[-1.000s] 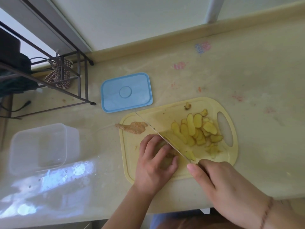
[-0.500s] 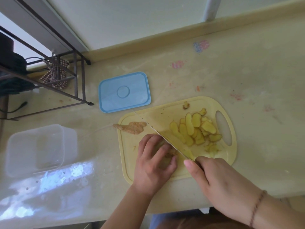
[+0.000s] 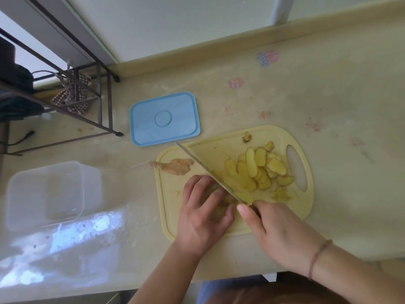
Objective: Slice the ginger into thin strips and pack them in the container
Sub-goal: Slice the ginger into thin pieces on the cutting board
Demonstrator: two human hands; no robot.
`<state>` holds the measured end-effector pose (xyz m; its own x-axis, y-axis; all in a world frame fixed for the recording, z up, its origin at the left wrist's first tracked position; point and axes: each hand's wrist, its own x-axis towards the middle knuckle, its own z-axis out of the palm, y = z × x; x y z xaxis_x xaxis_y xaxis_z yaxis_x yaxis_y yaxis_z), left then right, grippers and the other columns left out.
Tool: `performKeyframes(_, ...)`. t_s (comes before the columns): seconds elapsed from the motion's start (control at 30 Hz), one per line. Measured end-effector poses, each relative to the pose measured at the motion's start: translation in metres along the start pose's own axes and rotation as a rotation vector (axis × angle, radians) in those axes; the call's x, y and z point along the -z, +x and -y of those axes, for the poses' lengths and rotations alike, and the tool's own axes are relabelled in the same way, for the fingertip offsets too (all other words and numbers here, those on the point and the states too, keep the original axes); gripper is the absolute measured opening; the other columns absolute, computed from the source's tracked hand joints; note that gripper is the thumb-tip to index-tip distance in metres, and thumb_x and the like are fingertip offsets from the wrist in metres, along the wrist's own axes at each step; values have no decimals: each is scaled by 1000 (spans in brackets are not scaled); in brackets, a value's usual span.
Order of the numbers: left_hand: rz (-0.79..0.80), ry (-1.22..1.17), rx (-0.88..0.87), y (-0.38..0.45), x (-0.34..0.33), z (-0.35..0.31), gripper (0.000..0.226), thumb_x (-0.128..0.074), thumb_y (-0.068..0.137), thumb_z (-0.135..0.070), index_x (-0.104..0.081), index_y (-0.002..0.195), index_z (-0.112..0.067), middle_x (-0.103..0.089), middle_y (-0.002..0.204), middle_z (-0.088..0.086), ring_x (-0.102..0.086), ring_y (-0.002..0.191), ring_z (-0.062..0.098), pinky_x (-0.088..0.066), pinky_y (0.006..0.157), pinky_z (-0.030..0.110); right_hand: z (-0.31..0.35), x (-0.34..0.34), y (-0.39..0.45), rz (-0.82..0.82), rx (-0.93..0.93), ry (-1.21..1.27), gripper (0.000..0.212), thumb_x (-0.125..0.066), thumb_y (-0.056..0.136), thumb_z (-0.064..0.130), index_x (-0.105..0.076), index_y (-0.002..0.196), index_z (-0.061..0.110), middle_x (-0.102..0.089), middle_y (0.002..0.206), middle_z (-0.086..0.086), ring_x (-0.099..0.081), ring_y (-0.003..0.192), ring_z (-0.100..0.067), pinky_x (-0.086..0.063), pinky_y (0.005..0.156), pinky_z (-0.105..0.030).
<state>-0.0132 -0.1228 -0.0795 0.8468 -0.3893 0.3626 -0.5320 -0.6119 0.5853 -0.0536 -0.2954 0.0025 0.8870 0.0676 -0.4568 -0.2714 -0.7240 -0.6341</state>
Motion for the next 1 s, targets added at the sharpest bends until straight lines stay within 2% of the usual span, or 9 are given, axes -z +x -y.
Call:
performKeyframes(0.1, 4, 15, -1, -1, 0, 0, 22, -85, 75, -16, -75, 90, -3, -63, 108, 15, -57, 107, 37, -47, 96, 42, 0, -3, 15, -1, 10, 49, 58, -11, 83, 68, -50, 68, 28, -51, 57, 7, -49, 55, -4, -33, 51, -21)
performKeyframes(0.2, -5, 22, 1, -2, 0, 0, 24, -84, 73, -16, -73, 89, -2, -62, 107, 16, -57, 106, 38, -47, 97, 41, -6, 5, 15, -5, 1, 102, 55, -16, 83, 67, -45, 61, 25, -46, 52, 6, -48, 51, -5, -34, 50, -21)
performKeyframes(0.3, 6, 19, 2, -3, 1, 1, 28, -84, 74, -21, -73, 92, -2, -63, 109, 16, -57, 108, 38, -45, 100, 41, -10, 23, 18, 35, -58, 197, 59, -22, 85, 66, -39, 59, 16, -38, 45, 5, -38, 38, -8, -33, 43, -20)
performKeyframes(0.4, -4, 16, 20, -4, 3, 0, 31, -82, 76, -26, -74, 95, -2, -63, 112, 15, -55, 114, 39, -44, 103, 44, -6, 34, 20, 96, -93, 281, 57, -23, 87, 64, -38, 62, 14, -34, 44, 5, -31, 33, -6, -27, 38, -16)
performKeyframes(0.5, -25, 9, 31, -4, 5, -4, 31, -80, 79, -27, -74, 97, -3, -64, 114, 13, -56, 113, 38, -44, 102, 45, 5, 29, 7, 37, -40, 177, 57, -22, 82, 68, -43, 59, 20, -44, 45, 4, -42, 42, -7, -36, 47, -22)
performKeyframes(0.6, -6, -1, 25, -3, 5, -4, 31, -84, 76, -23, -73, 97, -2, -63, 115, 13, -57, 113, 34, -45, 102, 42, 13, 24, -15, -1, -44, 126, 50, -23, 81, 67, -42, 57, 28, -54, 51, 13, -50, 53, -2, -39, 54, -19)
performKeyframes(0.7, -6, 0, 33, -2, 3, -2, 34, -87, 72, -18, -73, 98, 0, -65, 115, 12, -57, 115, 31, -45, 102, 41, 11, 19, -27, 6, -33, 62, 55, -17, 79, 71, -40, 62, 25, -47, 52, 1, -48, 55, -7, -36, 51, -21)
performKeyframes(1.0, -23, -11, 39, 0, 2, -3, 30, -87, 72, -15, -72, 93, 1, -65, 112, 12, -58, 111, 33, -47, 98, 43, 6, 17, -29, -1, -19, 34, 55, -14, 79, 71, -40, 63, 24, -44, 53, 0, -46, 53, -15, -32, 51, -25)
